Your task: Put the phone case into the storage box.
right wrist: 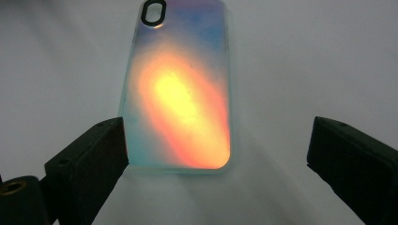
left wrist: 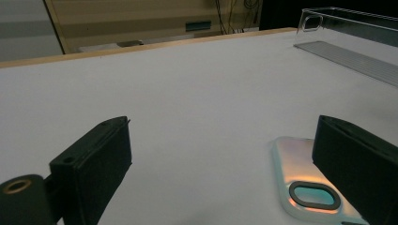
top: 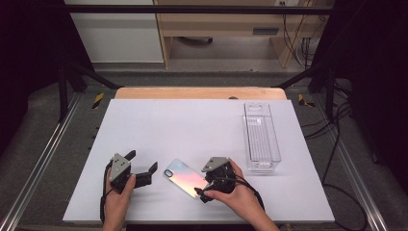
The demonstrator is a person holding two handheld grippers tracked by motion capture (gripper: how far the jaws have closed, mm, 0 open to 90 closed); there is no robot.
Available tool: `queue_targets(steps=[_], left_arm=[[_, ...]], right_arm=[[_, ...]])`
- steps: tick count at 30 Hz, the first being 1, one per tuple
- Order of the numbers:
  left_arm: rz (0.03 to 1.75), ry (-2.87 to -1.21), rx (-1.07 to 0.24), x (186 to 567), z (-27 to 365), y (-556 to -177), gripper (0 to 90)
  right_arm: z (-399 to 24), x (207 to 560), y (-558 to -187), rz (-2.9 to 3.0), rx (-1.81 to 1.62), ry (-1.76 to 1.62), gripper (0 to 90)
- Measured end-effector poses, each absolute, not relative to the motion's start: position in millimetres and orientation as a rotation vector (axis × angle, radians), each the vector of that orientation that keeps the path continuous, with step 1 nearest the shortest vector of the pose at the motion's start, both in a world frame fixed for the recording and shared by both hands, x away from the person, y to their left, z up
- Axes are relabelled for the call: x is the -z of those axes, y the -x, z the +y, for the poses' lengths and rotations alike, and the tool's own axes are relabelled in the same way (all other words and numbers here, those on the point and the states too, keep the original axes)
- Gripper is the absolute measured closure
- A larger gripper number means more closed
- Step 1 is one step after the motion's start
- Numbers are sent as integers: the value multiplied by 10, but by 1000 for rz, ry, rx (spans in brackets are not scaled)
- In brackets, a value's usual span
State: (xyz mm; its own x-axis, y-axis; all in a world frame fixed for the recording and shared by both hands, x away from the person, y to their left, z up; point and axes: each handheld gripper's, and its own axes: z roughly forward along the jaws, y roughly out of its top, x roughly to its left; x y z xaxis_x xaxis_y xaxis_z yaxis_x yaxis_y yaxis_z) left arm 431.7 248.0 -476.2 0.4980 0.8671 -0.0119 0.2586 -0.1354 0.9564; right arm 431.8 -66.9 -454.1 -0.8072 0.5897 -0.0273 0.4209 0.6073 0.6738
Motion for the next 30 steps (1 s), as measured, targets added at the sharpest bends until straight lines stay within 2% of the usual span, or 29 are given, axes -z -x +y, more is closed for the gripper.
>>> queue_targets(steps=[30], left_arm=[[964, -1646, -699, 4739, 2489, -4304, 44]], right_arm=[[-311, 4786, -4416, 2682, -1013, -809, 73]])
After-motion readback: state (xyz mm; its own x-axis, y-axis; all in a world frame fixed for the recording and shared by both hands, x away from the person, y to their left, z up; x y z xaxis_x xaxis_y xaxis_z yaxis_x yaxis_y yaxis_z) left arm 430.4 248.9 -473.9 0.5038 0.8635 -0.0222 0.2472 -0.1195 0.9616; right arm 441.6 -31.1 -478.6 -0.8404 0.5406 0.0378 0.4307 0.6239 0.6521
